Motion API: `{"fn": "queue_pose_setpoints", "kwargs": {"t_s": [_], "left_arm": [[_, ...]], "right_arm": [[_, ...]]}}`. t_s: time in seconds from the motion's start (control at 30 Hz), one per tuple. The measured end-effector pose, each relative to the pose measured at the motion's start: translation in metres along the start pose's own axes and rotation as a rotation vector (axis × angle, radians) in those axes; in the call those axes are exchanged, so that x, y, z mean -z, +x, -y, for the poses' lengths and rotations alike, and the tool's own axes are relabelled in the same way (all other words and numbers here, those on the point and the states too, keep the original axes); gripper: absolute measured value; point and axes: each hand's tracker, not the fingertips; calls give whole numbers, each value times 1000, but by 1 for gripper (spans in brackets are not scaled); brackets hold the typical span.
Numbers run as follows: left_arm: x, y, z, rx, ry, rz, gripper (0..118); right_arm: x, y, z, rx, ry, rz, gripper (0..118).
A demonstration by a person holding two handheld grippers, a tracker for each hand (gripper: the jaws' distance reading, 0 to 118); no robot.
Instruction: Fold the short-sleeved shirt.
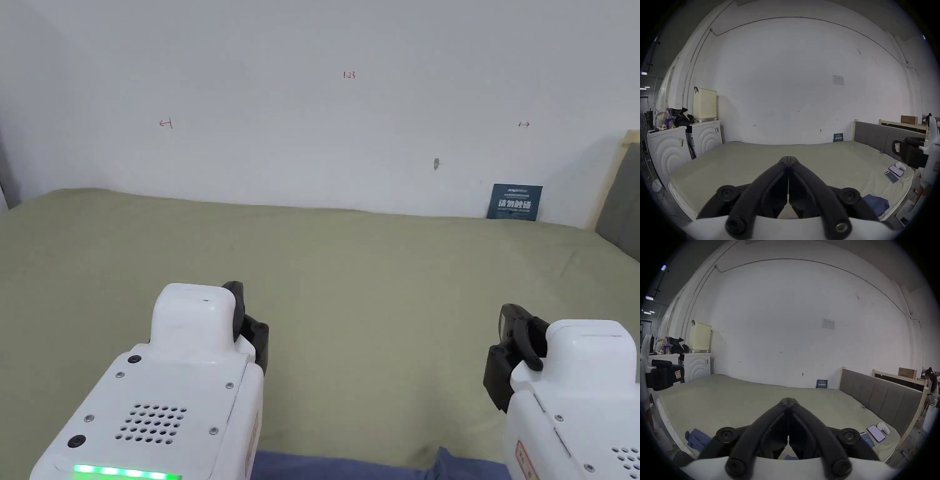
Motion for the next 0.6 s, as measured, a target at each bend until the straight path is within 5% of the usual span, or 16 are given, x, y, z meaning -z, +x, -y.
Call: {"fn": "queue_pose_setpoints", "kwargs": {"t_s": [0.3,0.47,0.6], "left_arm": [[46,-99,16,-296,-386,192,0],[98,-211,100,-665,-800,364,0],[124,-263,162,-720,-970,332,0]], "right_arm": [[7,-10,10,25,-2,1,1],[10,-21,24,-2,-36,-8,1],[16,-31,37,-11,-83,-15,1]]}}
